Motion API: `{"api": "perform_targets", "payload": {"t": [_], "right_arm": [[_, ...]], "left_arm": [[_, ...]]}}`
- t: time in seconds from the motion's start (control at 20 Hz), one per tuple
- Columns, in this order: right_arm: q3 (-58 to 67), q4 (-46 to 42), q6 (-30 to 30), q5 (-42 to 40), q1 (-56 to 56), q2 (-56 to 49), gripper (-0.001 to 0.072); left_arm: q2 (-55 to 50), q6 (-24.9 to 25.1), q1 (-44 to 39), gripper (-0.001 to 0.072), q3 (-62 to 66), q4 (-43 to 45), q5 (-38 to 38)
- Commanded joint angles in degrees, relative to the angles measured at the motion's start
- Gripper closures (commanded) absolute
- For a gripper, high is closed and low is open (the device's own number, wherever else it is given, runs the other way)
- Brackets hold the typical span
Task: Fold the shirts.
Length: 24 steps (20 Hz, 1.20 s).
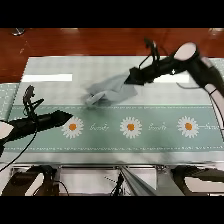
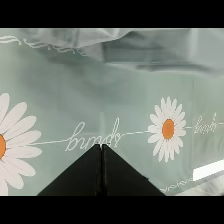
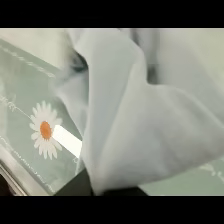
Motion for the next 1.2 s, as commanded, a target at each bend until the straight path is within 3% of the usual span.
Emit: {"api": "perform_targets", "payload": {"t": [0.0,0.15,0.6,0.9,1.15], "right_arm": [[20.7,-12.9,7.2,10.5,0.5,0.1,0.0687],[33.1,-22.4,11.5,16.1,-1.2,0.2,0.0688],[33.8,-22.6,15.6,28.1,-26.4,6.4,0.0687],[19.2,-20.8,17.2,35.8,-43.1,13.8,0.0689],[4.0,-29.0,17.0,35.9,-60.1,26.2,0.0687]], "left_arm": [[0.0,0.0,0.0,0.0687,0.0,0.0,0.0],[0.0,0.0,0.0,0.0687,0.0,0.0,-0.1],[0.0,0.0,0.0,0.0687,0.0,0.0,-2.1],[0.0,0.0,0.0,0.0687,0.0,0.0,-2.1],[0.0,0.0,0.0,0.0687,0.0,0.0,-2.0]]}}
